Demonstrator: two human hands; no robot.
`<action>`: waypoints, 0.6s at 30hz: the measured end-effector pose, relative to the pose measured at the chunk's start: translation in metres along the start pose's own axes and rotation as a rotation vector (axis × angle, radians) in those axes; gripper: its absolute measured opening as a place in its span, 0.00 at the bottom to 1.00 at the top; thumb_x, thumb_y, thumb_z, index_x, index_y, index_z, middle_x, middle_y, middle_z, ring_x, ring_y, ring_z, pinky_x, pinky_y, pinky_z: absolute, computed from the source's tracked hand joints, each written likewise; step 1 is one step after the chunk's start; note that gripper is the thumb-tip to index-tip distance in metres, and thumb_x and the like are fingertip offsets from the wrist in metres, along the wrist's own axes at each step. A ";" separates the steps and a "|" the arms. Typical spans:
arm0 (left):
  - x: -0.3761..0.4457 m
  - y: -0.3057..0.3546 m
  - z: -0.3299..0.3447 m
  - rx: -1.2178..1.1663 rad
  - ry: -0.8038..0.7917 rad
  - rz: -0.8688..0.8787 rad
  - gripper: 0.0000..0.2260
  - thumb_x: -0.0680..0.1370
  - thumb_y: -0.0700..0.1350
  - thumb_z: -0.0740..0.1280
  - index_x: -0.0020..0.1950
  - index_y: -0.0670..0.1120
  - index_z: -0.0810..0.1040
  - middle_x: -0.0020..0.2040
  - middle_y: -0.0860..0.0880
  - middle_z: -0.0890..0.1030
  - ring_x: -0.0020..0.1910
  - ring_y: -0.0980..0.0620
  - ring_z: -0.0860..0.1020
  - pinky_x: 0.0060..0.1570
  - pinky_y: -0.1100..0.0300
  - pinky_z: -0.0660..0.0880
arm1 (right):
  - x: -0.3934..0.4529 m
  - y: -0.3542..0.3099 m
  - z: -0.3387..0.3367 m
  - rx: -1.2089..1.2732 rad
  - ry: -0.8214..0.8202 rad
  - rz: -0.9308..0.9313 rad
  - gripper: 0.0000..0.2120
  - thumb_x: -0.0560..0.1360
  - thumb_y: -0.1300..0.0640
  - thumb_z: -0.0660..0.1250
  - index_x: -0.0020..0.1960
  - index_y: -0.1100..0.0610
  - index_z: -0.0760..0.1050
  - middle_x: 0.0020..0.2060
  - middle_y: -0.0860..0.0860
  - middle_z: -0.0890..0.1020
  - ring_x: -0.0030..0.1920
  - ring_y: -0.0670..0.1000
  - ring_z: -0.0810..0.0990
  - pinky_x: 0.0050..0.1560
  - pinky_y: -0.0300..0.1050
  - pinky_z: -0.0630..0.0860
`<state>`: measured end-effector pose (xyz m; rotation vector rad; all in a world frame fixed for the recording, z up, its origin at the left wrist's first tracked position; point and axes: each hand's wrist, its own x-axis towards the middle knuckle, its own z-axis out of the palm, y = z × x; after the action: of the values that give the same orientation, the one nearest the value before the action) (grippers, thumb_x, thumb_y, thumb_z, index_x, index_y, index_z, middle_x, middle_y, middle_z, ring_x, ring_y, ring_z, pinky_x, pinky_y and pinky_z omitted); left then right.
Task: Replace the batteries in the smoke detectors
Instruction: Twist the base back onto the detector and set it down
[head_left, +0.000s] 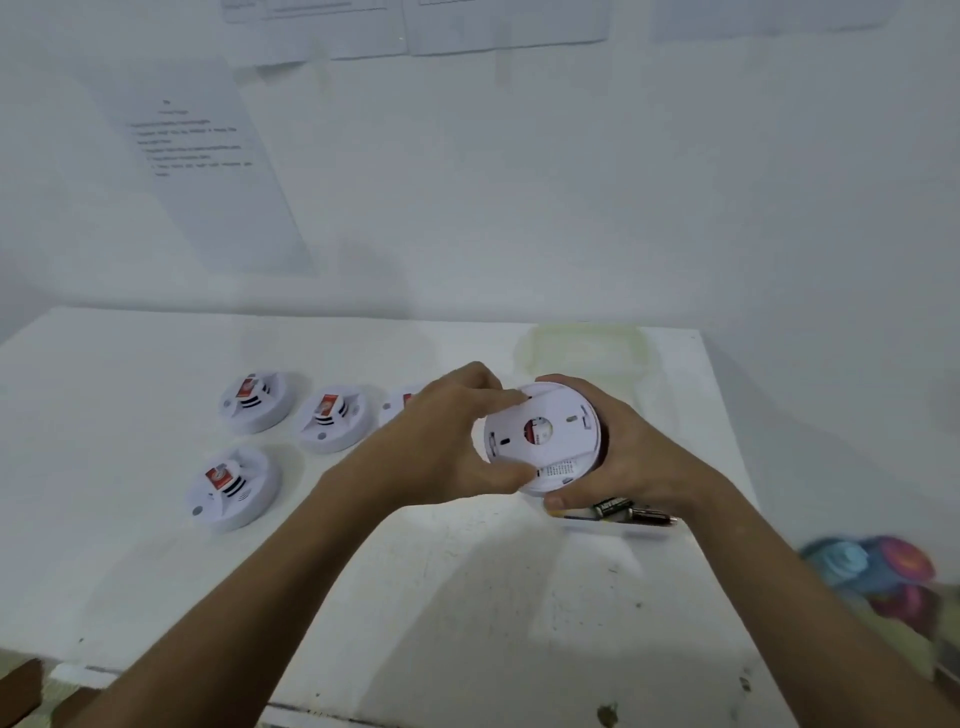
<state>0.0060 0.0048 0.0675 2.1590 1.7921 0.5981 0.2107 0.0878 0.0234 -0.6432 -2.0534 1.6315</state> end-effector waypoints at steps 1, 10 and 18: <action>0.004 0.001 0.002 0.008 -0.017 0.016 0.28 0.68 0.60 0.73 0.67 0.54 0.76 0.49 0.55 0.73 0.49 0.56 0.72 0.47 0.60 0.73 | -0.003 0.000 -0.004 -0.008 0.010 0.001 0.45 0.59 0.71 0.81 0.70 0.49 0.69 0.62 0.47 0.77 0.63 0.50 0.77 0.55 0.45 0.79; 0.021 0.014 0.011 0.071 -0.098 0.060 0.31 0.71 0.64 0.69 0.71 0.54 0.71 0.54 0.54 0.70 0.53 0.54 0.68 0.50 0.62 0.69 | -0.017 0.003 -0.016 -0.022 0.081 0.005 0.44 0.59 0.70 0.82 0.70 0.50 0.69 0.61 0.46 0.78 0.62 0.50 0.77 0.56 0.45 0.79; 0.026 0.017 0.013 -0.086 -0.117 0.002 0.32 0.70 0.65 0.69 0.73 0.59 0.68 0.63 0.55 0.73 0.55 0.57 0.74 0.54 0.60 0.77 | -0.023 -0.002 -0.027 0.026 0.098 -0.038 0.42 0.59 0.71 0.80 0.69 0.52 0.70 0.61 0.50 0.78 0.63 0.54 0.77 0.57 0.51 0.80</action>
<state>0.0310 0.0279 0.0671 2.0935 1.6732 0.5277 0.2452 0.0945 0.0303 -0.6587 -1.9601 1.5711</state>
